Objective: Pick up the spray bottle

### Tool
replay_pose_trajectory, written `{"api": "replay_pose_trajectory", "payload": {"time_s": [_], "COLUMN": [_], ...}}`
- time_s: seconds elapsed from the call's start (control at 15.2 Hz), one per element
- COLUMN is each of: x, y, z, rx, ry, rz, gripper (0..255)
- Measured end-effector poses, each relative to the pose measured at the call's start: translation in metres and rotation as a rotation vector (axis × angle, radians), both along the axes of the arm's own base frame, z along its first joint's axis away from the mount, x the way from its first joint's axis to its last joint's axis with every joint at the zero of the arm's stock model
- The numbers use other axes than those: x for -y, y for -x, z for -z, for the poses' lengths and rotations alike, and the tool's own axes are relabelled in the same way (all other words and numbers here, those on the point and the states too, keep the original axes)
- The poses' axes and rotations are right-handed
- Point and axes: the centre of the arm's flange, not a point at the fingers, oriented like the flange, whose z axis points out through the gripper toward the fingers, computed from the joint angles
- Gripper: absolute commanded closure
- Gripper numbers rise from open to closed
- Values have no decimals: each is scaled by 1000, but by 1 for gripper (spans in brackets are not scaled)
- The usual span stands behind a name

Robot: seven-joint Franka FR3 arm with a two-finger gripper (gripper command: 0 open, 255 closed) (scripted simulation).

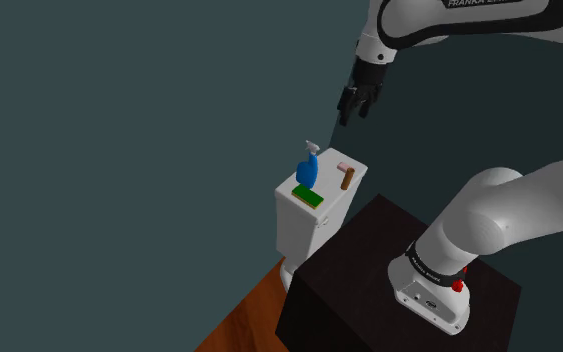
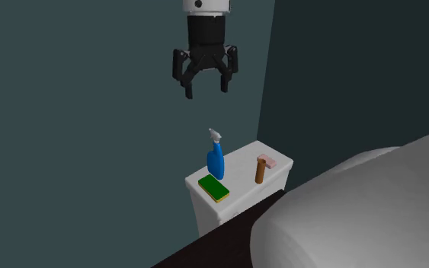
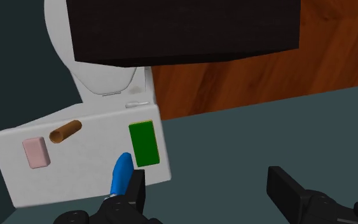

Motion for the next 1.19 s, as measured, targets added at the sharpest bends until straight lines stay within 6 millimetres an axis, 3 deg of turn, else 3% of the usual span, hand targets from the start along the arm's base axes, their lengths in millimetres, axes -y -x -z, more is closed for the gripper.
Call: {"api": "replay_pose_trajectory", "payload": {"time_s": [1.19], "x": [106], "y": [-126], "z": [174], "rx": [12], "ry": [10], "rz": [-16], "gripper": [0]}}
